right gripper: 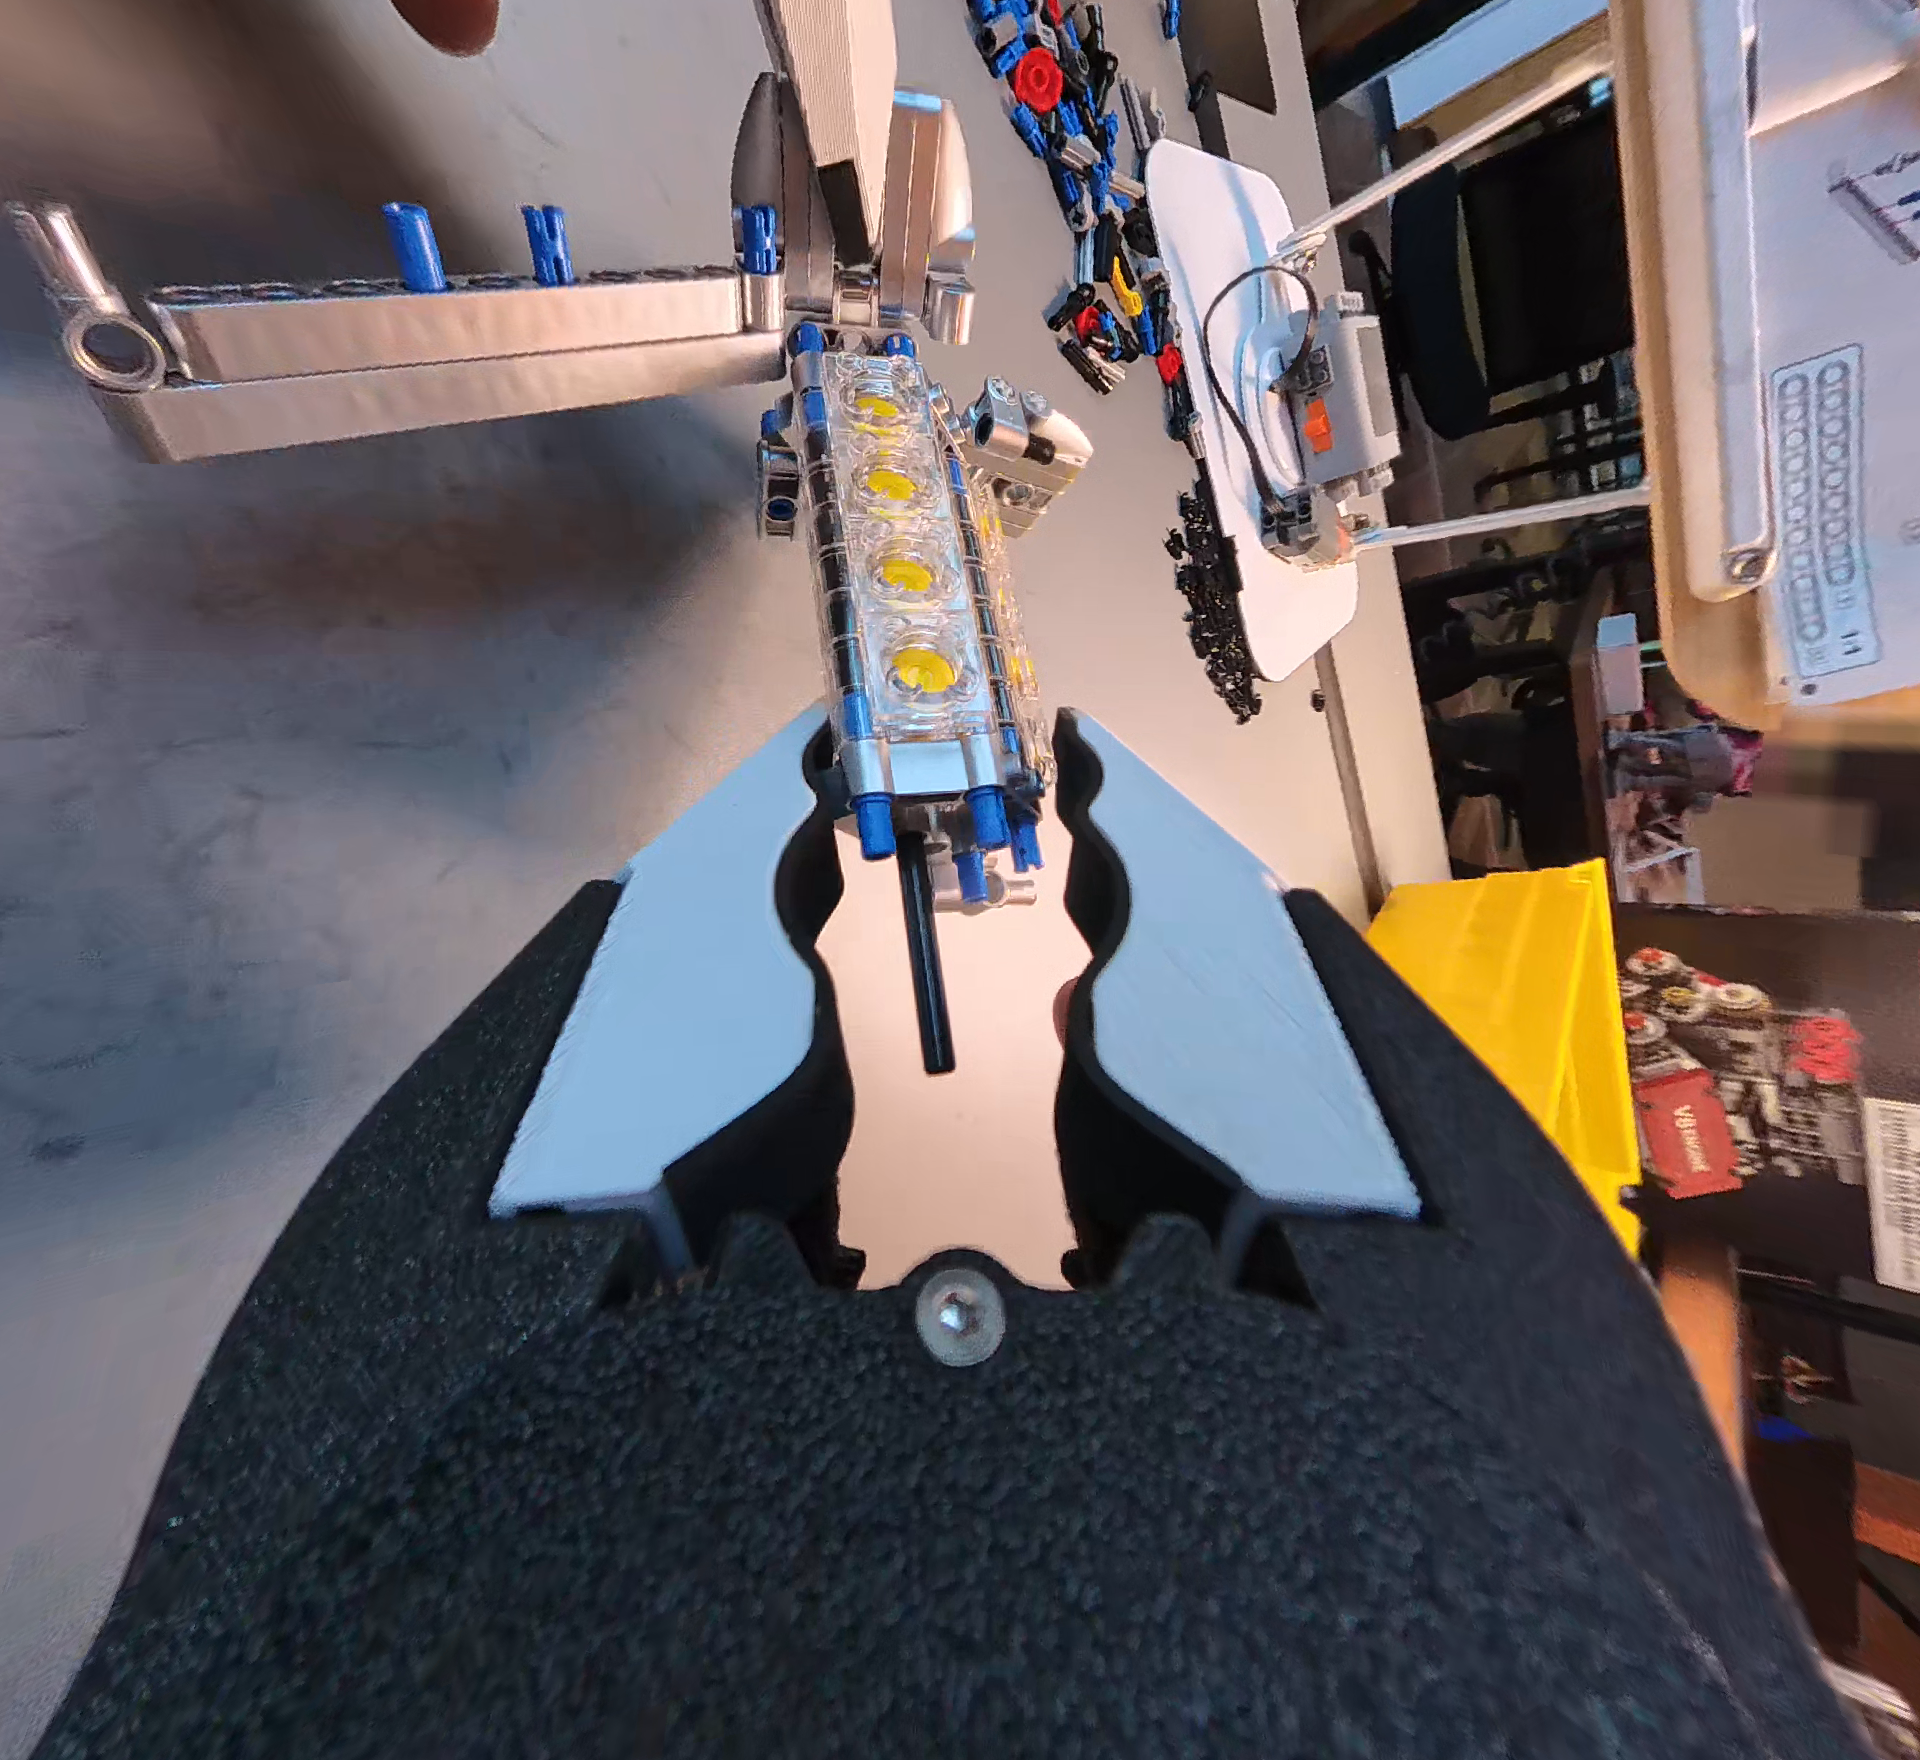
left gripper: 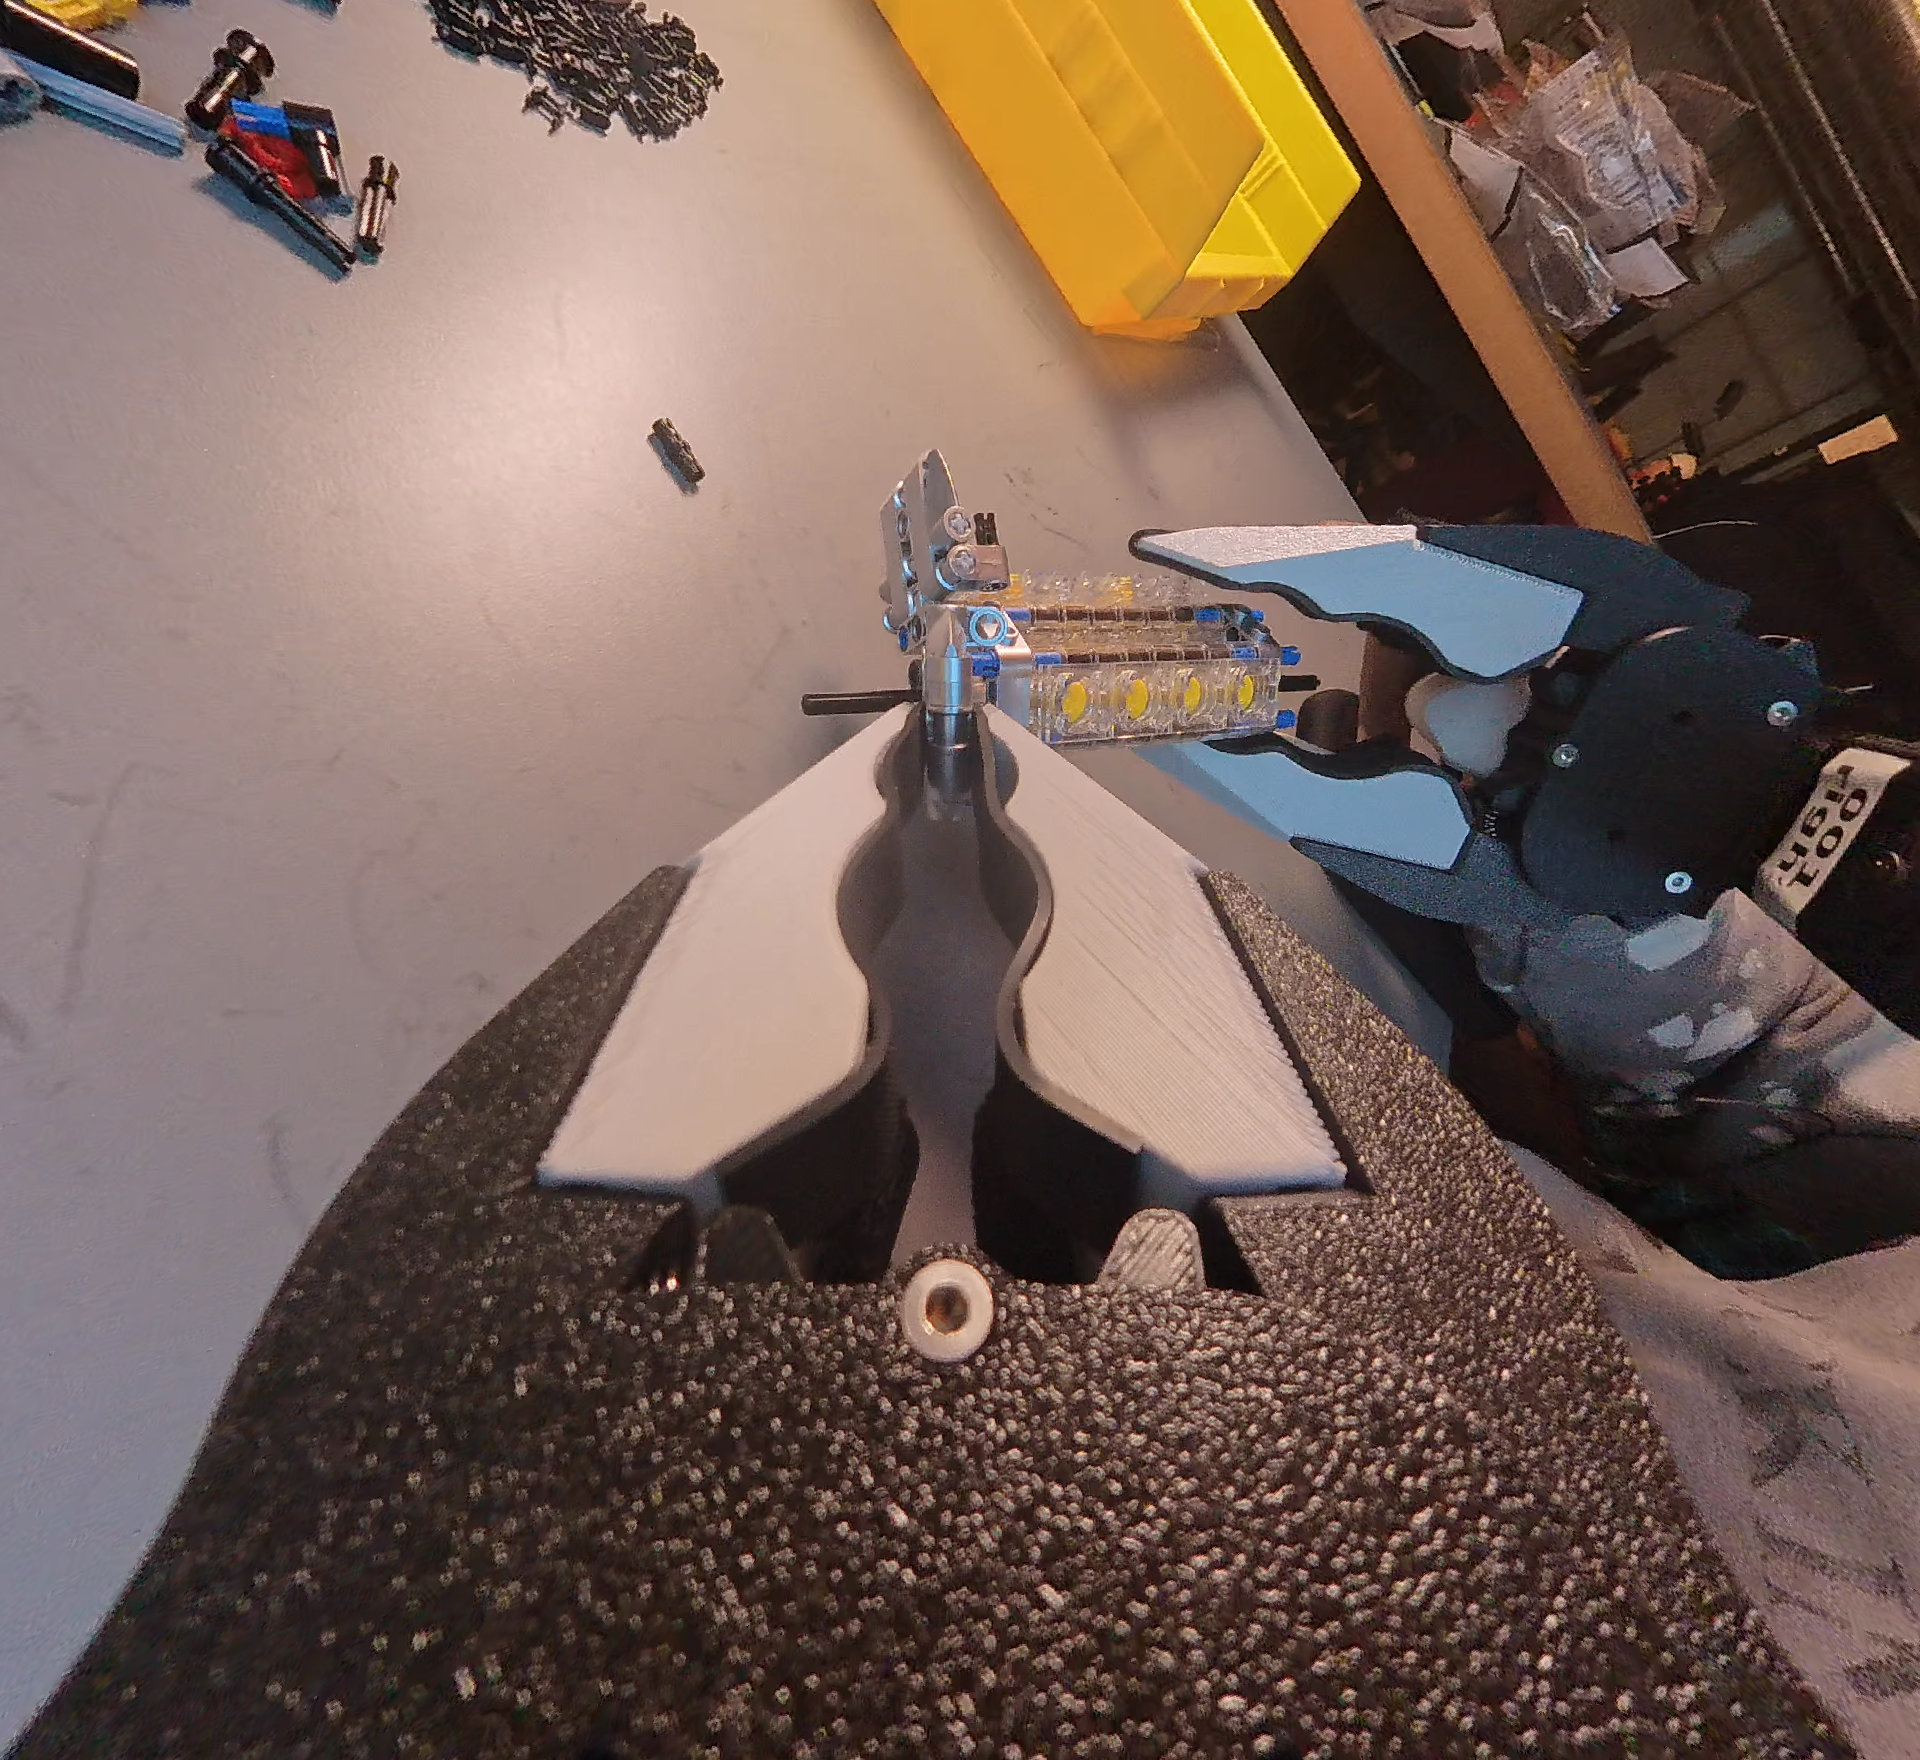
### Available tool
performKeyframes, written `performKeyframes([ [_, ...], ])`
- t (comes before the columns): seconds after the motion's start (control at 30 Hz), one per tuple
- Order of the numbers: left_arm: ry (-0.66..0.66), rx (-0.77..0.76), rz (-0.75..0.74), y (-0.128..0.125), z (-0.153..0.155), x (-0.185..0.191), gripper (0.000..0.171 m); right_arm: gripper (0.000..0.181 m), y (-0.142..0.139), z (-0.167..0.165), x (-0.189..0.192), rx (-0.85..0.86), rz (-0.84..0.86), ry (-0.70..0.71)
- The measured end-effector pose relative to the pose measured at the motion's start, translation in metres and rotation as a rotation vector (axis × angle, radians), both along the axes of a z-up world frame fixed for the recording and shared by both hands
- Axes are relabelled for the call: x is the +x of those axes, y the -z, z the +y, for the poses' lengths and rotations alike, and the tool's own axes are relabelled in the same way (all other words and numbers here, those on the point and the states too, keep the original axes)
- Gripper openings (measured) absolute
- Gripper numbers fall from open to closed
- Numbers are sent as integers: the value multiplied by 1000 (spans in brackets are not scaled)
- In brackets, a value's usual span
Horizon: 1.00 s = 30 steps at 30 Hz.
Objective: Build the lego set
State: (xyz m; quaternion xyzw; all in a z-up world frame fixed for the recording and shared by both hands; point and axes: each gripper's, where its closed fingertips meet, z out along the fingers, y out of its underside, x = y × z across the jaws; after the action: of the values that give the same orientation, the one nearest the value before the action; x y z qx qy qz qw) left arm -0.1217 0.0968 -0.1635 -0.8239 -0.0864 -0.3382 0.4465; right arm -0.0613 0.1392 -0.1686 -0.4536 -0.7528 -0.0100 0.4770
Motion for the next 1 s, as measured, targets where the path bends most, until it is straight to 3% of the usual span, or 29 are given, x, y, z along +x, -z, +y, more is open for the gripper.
performKeyframes([
  [0.4,-23,-11,8,0,0,-2,6,35,2,9,-1,227,-143,-9],
  [0.6,-48,-42,111,10,0,-8,5,35,7,3,-8,201,-123,-4],
  [0.8,-27,-50,141,11,-1,-6,6,30,21,-10,-10,161,-91,-121],
  [1.0,5,-73,207,10,0,-5,6,30,17,-21,-13,199,-24,-186],
])
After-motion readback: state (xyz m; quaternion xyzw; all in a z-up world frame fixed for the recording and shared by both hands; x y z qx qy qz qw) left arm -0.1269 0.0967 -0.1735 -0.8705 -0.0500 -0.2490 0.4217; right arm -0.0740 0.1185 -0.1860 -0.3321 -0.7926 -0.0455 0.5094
